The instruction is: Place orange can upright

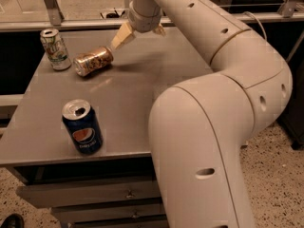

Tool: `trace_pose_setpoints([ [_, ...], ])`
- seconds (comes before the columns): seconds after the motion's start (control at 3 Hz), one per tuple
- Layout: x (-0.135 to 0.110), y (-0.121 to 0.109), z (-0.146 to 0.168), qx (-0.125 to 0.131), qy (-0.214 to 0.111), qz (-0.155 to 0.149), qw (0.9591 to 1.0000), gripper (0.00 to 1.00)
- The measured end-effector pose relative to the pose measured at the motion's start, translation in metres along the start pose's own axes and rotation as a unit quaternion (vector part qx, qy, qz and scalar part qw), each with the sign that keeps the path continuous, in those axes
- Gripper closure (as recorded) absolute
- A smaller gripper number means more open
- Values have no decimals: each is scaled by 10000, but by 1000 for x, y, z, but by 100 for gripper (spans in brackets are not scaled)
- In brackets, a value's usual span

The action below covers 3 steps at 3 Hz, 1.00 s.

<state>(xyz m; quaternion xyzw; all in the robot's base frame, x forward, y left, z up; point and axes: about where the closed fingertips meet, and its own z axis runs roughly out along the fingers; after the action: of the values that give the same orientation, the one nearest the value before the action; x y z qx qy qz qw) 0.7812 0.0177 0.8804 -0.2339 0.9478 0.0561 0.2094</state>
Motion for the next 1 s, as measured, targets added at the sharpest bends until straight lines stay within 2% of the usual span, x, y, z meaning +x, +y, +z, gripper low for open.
trace_pose_setpoints([
  [0.33,-8,-2,-3,18,-144,-11,9999,0],
  [0.67,-17,1,-5,-74,-362,-123,9992,0],
  [1.0,-27,12,-8,-314,-657,-546,9958,0],
])
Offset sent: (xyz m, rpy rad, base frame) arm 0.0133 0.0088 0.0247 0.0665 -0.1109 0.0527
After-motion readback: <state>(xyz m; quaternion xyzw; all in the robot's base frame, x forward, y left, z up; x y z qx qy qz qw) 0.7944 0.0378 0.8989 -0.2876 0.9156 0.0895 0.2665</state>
